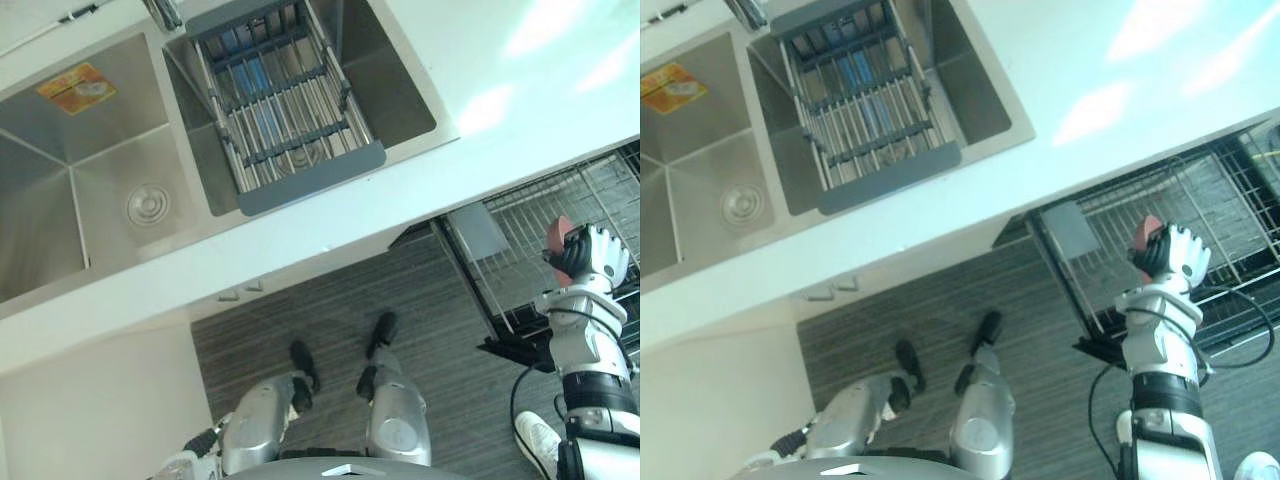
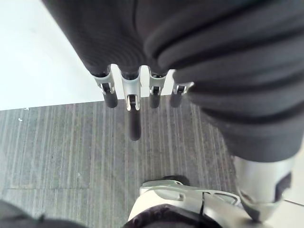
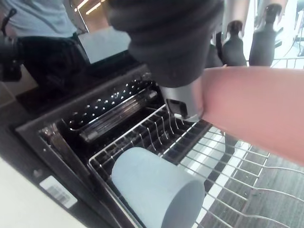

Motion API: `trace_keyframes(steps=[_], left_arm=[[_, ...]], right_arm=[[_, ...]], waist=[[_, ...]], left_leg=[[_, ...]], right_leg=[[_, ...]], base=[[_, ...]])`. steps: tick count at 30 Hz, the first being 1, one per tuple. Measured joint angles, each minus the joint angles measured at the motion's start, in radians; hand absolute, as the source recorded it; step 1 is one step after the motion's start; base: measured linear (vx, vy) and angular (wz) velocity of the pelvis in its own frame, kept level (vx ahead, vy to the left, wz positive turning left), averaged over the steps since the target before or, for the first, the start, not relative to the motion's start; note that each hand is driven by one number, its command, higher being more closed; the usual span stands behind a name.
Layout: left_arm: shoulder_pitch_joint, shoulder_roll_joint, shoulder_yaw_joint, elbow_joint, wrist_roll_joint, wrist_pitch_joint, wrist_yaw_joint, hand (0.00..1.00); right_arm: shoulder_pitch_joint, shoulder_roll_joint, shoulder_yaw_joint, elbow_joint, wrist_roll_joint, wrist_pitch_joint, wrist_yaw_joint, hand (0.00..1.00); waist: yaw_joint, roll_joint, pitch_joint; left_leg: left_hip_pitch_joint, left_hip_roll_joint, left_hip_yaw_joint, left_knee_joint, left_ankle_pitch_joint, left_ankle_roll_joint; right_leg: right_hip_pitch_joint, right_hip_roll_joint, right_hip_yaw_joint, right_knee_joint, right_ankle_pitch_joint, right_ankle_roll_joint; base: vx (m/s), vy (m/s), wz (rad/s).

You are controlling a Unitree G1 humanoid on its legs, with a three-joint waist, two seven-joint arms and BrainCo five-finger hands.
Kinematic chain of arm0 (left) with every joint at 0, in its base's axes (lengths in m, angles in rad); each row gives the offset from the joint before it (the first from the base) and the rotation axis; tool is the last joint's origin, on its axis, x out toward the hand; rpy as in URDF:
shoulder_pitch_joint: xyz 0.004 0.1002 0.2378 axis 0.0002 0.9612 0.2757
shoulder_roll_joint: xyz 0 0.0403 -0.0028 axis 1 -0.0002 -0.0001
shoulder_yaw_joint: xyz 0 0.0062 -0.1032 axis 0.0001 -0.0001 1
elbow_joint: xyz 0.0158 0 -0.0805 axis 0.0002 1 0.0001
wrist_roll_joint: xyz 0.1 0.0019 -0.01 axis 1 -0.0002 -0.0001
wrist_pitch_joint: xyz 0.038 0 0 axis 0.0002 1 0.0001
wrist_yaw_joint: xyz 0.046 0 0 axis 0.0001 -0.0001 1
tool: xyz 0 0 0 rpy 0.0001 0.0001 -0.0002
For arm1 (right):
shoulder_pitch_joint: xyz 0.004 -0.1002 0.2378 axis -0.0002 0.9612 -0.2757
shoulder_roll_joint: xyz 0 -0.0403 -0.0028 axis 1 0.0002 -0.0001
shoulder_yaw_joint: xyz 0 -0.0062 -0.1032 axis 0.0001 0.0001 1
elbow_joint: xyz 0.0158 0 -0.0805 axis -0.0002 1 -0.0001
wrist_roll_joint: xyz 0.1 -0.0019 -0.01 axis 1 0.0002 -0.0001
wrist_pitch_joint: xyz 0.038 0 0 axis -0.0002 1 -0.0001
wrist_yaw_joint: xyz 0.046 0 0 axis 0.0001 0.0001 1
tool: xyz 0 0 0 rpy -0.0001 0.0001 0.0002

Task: Walk over to the sink, pick up the cup, carry it to the dishwasher, place the cup inside the dishwasher, then close the dishwasher door

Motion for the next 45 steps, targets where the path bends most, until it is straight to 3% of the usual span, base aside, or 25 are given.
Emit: trace_keyframes(steps=[15,23,29,30,36,42,45], left_arm=[[-0.067,0.001,-0.062,0.046,-0.011,0.021,-0.048,0.00],[-0.101,0.002,-0.081,0.056,-0.021,0.030,-0.060,0.00],[-0.132,0.005,-0.112,0.097,-0.021,0.053,-0.067,0.00],[-0.135,0.005,-0.113,0.106,-0.021,0.056,-0.068,0.00],[-0.160,0.004,-0.120,0.126,-0.021,0.062,-0.086,0.00],[-0.178,0.000,-0.124,0.139,-0.021,0.059,-0.087,0.00],[-0.178,-0.004,-0.129,0.151,-0.021,0.047,-0.087,0.00]], right_arm=[[-0.278,-0.190,0.114,0.158,0.038,0.100,0.046,1.00],[-0.302,-0.238,0.110,0.168,0.057,0.204,0.045,1.00],[-0.302,-0.260,0.080,0.173,0.162,0.291,-0.010,1.00],[-0.301,-0.260,0.062,0.173,0.162,0.303,-0.014,0.00],[-0.265,-0.262,0.060,0.155,0.165,0.327,-0.029,0.00],[-0.230,-0.250,0.023,0.122,0.279,0.254,-0.024,0.00],[-0.225,-0.223,0.011,0.060,0.425,0.198,-0.018,0.00]], waist=[[0.015,0.084,0.032],[0.022,0.100,0.026],[0.025,0.126,0.007],[0.026,0.135,0.001],[0.033,0.157,-0.015],[0.034,0.157,-0.015],[0.026,0.157,-0.015]], left_leg=[[-0.120,-0.059,0.008,0.003,0.023,0.037],[-0.168,-0.085,-0.038,0.001,0.030,0.041],[-0.210,-0.093,-0.037,-0.002,0.040,0.044],[-0.216,-0.094,-0.037,-0.002,0.041,0.043],[-0.218,-0.094,-0.034,-0.006,0.042,0.041],[-0.209,-0.094,-0.034,-0.021,0.047,0.034],[-0.195,-0.093,-0.034,-0.024,0.051,0.038]], right_leg=[[-0.163,-0.067,0.048,0.067,0.018,-0.003],[-0.246,-0.084,0.089,0.099,0.022,-0.007],[-0.298,-0.095,0.096,0.116,0.022,-0.009],[-0.304,-0.095,0.096,0.116,0.023,-0.009],[-0.316,-0.095,0.105,0.125,0.021,-0.011],[-0.318,-0.095,0.106,0.132,0.016,-0.014],[-0.312,-0.094,0.109,0.146,0.005,-0.015]], base=[[-0.01,0.039,0.00],[0.03,-0.028,-0.07],[0.01,-0.050,0.03],[0.04,-0.066,0.00],[0.05,-0.073,-0.03],[0.04,-0.069,-0.01],[0.06,-0.080,-0.04]])
